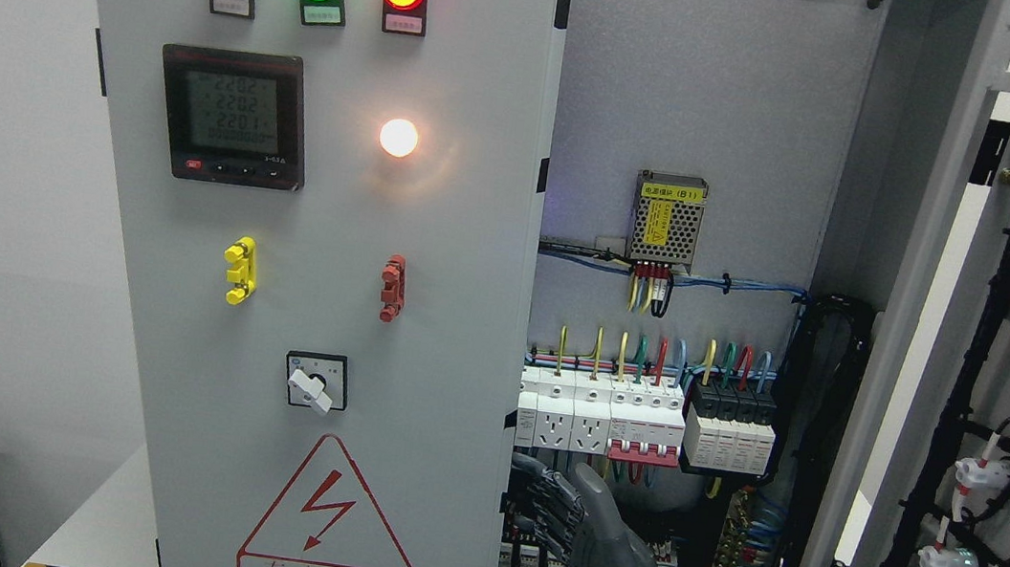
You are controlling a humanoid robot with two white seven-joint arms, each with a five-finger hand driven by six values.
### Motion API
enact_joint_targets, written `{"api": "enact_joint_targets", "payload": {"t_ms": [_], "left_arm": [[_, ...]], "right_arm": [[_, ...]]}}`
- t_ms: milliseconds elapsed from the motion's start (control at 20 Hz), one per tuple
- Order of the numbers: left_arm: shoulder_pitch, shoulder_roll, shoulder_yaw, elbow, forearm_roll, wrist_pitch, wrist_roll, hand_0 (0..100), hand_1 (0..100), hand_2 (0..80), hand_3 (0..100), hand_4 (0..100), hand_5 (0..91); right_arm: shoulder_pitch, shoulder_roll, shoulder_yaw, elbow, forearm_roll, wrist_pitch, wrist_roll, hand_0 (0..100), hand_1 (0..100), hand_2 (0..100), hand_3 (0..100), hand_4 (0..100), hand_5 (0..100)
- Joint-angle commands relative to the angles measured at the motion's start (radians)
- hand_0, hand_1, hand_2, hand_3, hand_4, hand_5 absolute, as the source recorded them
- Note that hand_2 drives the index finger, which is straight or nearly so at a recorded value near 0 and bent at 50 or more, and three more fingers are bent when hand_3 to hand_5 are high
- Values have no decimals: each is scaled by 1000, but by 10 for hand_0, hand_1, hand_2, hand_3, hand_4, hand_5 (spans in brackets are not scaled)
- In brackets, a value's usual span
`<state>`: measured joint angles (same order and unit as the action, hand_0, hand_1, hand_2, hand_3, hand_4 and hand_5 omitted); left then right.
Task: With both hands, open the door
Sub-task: 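Continue lifting the right hand slowly toward the breakers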
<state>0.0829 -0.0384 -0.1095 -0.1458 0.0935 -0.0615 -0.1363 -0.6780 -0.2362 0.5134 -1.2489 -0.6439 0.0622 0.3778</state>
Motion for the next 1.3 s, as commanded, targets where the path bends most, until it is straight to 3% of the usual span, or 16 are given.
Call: {"api": "enact_joint_targets", "payload": {"t_ms": [0,952,1102,1252], "left_arm": [[0,0,-1,0,0,0,0,0,0,0,0,30,0],[0,0,-1,0,0,0,0,0,0,0,0,30,0],[0,0,-1,0,0,0,0,0,0,0,0,31,0],[0,0,1,0,0,0,0,0,0,0,0,31,0]], "right_arm": [[2,0,-1,-9,-5,-1,7,0,0,0,0,0,0],[11,6,14,-73,-7,4,10,0,0,0,0,0,0],[21,6,14,-81,-8,4,45,0,0,0,0,0,0],[26,5,14,-87,-10,13,47,0,0,0,0,0,0]]}}
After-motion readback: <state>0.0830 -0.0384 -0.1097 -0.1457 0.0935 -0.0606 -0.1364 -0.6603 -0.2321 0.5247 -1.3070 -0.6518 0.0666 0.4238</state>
